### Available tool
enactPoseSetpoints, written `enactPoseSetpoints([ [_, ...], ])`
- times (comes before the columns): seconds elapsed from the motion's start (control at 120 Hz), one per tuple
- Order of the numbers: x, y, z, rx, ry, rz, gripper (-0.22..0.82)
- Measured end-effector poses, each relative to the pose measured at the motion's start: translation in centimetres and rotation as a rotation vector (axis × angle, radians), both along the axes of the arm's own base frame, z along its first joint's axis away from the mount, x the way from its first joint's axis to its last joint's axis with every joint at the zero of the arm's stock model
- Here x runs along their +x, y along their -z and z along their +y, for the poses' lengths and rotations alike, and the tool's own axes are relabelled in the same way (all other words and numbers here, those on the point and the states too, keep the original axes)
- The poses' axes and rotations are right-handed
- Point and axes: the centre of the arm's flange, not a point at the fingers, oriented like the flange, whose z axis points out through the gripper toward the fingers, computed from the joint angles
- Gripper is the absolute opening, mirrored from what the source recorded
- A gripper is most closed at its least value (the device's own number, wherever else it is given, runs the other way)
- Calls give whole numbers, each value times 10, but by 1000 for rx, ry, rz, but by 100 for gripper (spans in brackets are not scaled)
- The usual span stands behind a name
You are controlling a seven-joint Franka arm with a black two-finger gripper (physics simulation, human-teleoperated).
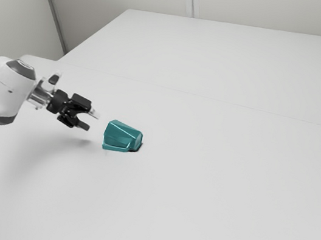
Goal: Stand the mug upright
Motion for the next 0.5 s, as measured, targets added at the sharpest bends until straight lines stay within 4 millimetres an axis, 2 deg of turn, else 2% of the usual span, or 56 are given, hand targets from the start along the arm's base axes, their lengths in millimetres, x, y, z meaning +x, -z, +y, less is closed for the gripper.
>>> enactPoseSetpoints([
  [0.142, 4, 6, -12, -13, 21, 0, 60],
  [0.35, 15, 5, -25, -31, 42, -21, 60],
  [0.5, 17, 13, -30, -71, 35, -31, 60],
])
